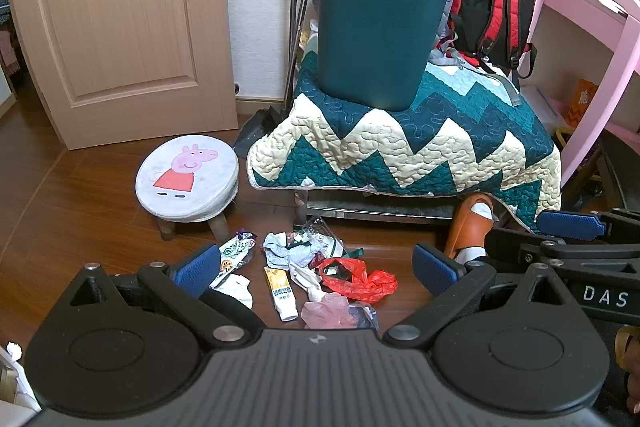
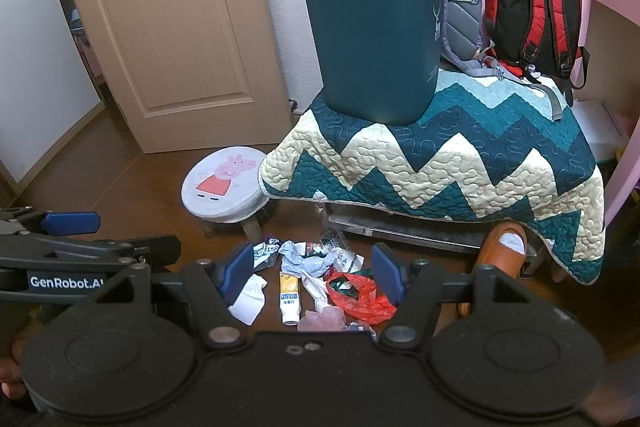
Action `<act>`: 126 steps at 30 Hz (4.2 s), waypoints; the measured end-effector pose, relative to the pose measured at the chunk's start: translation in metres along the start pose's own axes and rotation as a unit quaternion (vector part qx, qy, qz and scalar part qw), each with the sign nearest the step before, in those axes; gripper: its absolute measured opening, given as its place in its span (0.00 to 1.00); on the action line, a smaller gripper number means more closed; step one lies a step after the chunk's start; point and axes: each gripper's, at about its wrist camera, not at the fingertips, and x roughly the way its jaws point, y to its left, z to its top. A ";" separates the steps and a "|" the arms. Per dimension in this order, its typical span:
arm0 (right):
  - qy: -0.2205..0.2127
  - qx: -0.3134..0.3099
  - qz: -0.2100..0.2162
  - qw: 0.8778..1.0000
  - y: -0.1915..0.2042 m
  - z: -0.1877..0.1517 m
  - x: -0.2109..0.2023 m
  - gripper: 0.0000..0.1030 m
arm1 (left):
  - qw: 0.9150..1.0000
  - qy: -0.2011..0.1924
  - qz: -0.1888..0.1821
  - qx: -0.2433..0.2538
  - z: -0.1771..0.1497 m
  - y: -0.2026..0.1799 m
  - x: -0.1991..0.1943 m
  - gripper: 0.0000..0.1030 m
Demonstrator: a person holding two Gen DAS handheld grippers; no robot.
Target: Collect trash
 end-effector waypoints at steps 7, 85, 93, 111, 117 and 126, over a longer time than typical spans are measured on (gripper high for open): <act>0.000 0.000 -0.001 1.000 0.001 0.000 0.000 0.63 | 1.000 0.000 0.000 0.000 0.000 0.000 0.000 1.00; 0.114 0.011 -0.005 0.993 -0.068 0.026 0.188 0.63 | 0.995 0.097 0.028 -0.027 0.072 0.088 0.186 1.00; 0.151 0.010 -0.001 0.988 -0.082 0.026 0.270 0.63 | 0.987 0.153 0.035 0.023 0.085 0.114 0.275 1.00; 0.314 -0.021 -0.042 0.948 -0.131 -0.078 0.433 0.62 | 0.951 0.227 -0.071 0.197 0.005 0.053 0.458 0.99; 0.333 0.044 -0.068 0.939 -0.160 -0.101 0.460 0.62 | 0.935 0.233 -0.064 0.258 -0.028 0.029 0.503 0.99; 0.340 0.077 -0.053 0.936 -0.163 -0.117 0.494 0.62 | 0.925 0.218 -0.103 0.294 -0.050 0.019 0.532 0.88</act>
